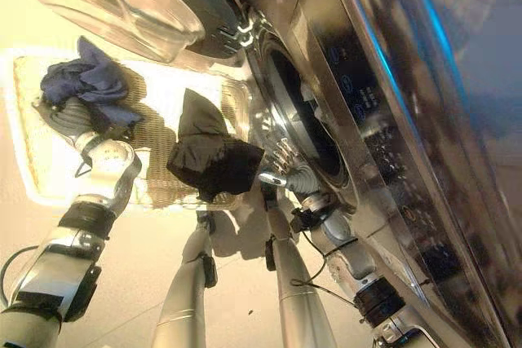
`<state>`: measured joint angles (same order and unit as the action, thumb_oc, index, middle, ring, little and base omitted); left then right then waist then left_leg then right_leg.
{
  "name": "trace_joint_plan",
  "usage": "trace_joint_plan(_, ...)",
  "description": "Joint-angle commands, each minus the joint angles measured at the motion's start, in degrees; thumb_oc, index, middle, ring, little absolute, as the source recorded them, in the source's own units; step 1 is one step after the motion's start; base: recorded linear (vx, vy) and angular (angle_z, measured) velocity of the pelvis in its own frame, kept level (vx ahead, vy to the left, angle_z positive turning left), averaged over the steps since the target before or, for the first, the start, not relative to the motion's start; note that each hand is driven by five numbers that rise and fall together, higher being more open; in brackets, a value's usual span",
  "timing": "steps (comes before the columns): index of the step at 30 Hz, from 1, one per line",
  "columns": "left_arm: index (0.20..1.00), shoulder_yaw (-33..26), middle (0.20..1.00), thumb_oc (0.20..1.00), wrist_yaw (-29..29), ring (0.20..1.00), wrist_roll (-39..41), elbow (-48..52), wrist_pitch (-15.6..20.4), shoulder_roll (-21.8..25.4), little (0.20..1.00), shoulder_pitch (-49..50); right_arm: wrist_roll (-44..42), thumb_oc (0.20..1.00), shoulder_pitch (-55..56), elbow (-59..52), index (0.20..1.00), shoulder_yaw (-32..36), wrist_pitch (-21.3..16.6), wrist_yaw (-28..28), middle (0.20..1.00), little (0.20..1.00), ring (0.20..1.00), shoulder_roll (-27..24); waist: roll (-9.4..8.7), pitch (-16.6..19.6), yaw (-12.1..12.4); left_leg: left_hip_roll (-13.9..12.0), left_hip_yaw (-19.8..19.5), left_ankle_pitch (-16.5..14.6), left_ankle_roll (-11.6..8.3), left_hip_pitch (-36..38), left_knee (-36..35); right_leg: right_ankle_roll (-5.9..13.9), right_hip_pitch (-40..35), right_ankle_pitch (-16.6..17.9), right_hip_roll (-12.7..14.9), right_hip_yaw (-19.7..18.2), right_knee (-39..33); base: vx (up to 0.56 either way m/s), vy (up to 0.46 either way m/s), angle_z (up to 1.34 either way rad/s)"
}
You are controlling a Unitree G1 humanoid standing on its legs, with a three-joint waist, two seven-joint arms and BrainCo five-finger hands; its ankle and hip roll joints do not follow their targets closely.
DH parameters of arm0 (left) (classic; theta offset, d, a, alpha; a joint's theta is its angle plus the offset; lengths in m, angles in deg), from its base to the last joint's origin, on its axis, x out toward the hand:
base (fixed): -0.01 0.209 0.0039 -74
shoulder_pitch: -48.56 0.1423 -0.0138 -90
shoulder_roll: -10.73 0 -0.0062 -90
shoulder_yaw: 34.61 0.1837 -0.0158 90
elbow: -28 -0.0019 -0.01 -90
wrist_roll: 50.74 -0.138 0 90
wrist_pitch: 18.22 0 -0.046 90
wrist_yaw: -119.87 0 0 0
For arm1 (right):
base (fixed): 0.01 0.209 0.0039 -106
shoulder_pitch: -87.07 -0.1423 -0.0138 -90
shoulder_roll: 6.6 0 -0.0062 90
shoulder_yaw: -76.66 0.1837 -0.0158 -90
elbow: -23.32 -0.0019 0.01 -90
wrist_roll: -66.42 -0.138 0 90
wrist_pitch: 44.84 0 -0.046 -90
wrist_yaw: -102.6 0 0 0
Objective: Put the clothes into the washing machine.
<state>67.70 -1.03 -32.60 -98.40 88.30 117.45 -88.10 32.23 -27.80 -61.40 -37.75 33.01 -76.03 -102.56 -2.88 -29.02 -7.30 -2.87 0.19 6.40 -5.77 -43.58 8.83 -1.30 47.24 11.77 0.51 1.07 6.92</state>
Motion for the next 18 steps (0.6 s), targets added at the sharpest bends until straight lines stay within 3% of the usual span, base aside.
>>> trace_joint_plan(1, 0.2, -1.72, 0.2, 0.2, -10.53, 0.2, -3.91, 5.32, 1.19, 0.61, 0.2, 3.54, 8.42, 1.0, -1.47, -5.24, 1.0, 1.5, -2.38, -3.6, 1.0, 1.0, 1.0, -2.81, 2.3, -0.77, 2.75, 3.57, 0.47, 3.76, 2.33, 2.13, -2.11, 3.16, -4.42, -6.43, -1.68, 1.97, 6.0, -0.02, -0.12, 0.21)
trace_joint_plan(2, 0.2, -1.72, 0.2, 0.2, -15.14, 0.2, -3.52, 7.75, 1.06, -0.15, 0.2, 5.51, 11.43, 1.0, -2.53, -5.04, 1.0, 1.78, -1.47, -4.46, 1.0, 1.0, 1.0, -3.17, 2.66, -0.77, 3.64, 3.93, -0.05, 3.69, 2.54, 2.52, -2.04, 3.2, -4.96, -6.78, -1.45, 2.54, 6.42, -0.03, -0.078, 0.22)
trace_joint_plan(3, 0.2, -1.87, 0.2, 0.2, -15.98, 0.2, -3.55, 8.22, 0.92, -0.19, 0.2, 5.74, 12.23, 1.0, -2.83, -5.07, 1.0, 1.84, -1.38, -4.47, 1.0, 1.0, 1.0, -3.25, 2.78, -0.77, 3.74, 3.95, -0.15, 4.13, 2.59, 2.21, -2.1, 3.19, -4.74, -6.32, -1.45, 2.68, 6.27, -0.03, -0.091, 0.26)
trace_joint_plan(6, 0.2, -1.98, 0.2, 0.2, -26.23, 0.2, -1.85, 17.54, -2.22, -0.54, 0.2, 11.55, 19.39, 1.0, -5.59, -4.24, 1.0, 2.82, -0.08, -5.04, 1.0, 1.0, 1.0, -4.08, 4.02, -0.77, 6.09, 5.13, -1.68, 3.58, 3.21, 3.71, -2.01, 3.2, -6.56, -7.44, -0.74, 4.15, 7.19, 0.0, -0.074, 0.23)
trace_joint_plan(10, 0.2, -1.91, 0.2, 0.2, -35.72, 0.2, 0.25, 27.96, -6.08, -0.16, 0.2, 16.52, 26.2, 1.0, -9.37, -3.09, 1.0, 3.09, 2.88, -6.14, 1.0, 1.0, 1.0, -4.55, 5.45, -0.77, 8.63, 6.39, -3.27, 3.31, 3.83, 4.7, -1.57, 3.35, -8.01, -8.01, 0.33, 5.7, 8.0, -0.01, -0.065, 0.26)
trace_joint_plan(14, 0.2, -1.51, 0.2, 0.2, -42.61, 0.2, -1.88, 36.04, -9.43, 2.58, 0.2, 18.77, 33.87, 1.0, -12.96, -0.69, 1.0, 2.29, 4.23, -7.12, 1.0, 1.0, 1.0, -5.79, 7.13, -0.77, 10.71, 7.31, -4.04, 3.58, 4.27, 5.05, -1.35, 3.54, -8.83, -7.82, 1.41, 7.27, 8.28, -0.01, -0.045, 0.2)
trace_joint_plan(18, 0.2, -0.99, 0.2, 0.2, -48.43, 0.2, -1.24, 41.79, -10.47, 5.19, 0.2, 19.44, 40.14, 1.0, -15.93, 1.74, 1.0, 0.86, 5.47, -7.66, 1.0, 1.0, 1.0, -7.13, 8.48, -0.77, 12.15, 7.94, -4.31, 3.67, 4.57, 5.77, -1.49, 3.72, -10.03, -7.68, 2.24, 8.34, 7.85, -0.02, -0.014, 0.16)
